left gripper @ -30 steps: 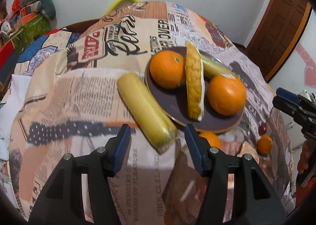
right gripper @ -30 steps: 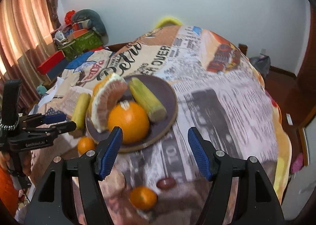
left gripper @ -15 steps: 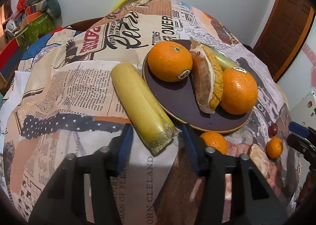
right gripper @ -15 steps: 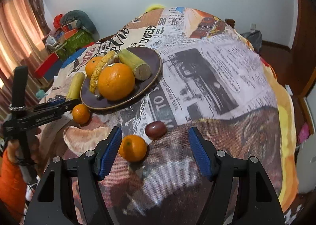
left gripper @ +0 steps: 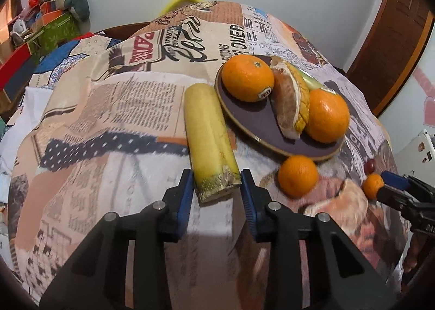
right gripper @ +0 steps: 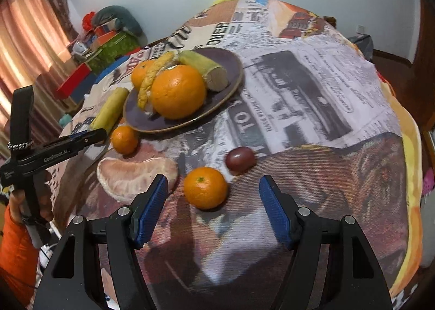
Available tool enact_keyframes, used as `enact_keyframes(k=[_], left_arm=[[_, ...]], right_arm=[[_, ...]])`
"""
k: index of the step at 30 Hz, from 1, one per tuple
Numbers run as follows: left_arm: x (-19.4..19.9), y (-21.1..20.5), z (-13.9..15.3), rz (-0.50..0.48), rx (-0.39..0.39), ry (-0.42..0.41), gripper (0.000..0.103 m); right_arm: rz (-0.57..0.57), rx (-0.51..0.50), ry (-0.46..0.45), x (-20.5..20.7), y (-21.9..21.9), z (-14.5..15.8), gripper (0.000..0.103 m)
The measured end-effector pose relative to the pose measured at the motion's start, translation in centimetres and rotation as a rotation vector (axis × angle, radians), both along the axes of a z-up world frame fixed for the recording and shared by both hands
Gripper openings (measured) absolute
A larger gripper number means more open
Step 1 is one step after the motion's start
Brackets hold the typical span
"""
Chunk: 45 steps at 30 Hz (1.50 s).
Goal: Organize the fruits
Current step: 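Grasp the second yellow cylinder with the left tool while the right tool grasps a small orange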
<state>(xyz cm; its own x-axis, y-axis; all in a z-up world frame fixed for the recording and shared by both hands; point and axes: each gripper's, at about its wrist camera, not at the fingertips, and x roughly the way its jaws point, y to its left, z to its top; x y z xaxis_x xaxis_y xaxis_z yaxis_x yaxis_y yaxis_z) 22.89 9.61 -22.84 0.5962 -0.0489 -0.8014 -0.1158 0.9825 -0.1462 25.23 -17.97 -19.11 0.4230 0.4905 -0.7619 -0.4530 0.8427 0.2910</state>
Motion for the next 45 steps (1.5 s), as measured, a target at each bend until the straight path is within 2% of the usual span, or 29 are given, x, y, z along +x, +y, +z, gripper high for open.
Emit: enact_keyframes(k=[3,5,7,12,17,23,33,38,45], left_arm=[[-1.1,0.3,0.2,-0.006,-0.004,0.003,0.033],[-1.8,0.5,0.3,-0.011,-0.008,0.008,0.033],[-2.8,0.7,0.4,-0.017,-0.012,0.014,0.033],[-5.1,0.6,0.5,-0.039,-0.001,0.026,0.033],[-5.5,0.3,0.8,-0.074,0.032,0.052,0.033],[-4.3,-0.1,1.6,-0.102,0.037,0.041,0.034],[1.0,0.0,0.3,-0.128,0.004,0.082,0.036],[3.2,0.4,-0.3,-0.126,-0.04,0.11,0.036],[4.9,-0.1,-0.6,-0.137,-0.005,0.119,0.037]], right_arm=[[0.011,0.008,0.011,0.0,0.4,-0.3,0.065],[0.013,0.001,0.012,0.0,0.6,-0.5,0.057],[0.018,-0.006,0.014,0.1,0.7,-0.6,0.043],[0.016,-0.044,-0.008,0.0,1.0,-0.7,0.032],[0.013,-0.034,-0.006,-0.1,0.5,-0.4,0.032],[0.01,-0.014,-0.023,-0.2,0.3,0.6,0.032],[0.0,0.012,-0.051,0.6,0.0,1.6,0.032],[-0.006,0.016,-0.049,1.1,0.0,1.5,0.032],[-0.013,0.022,-0.049,1.7,-0.2,1.4,0.032]])
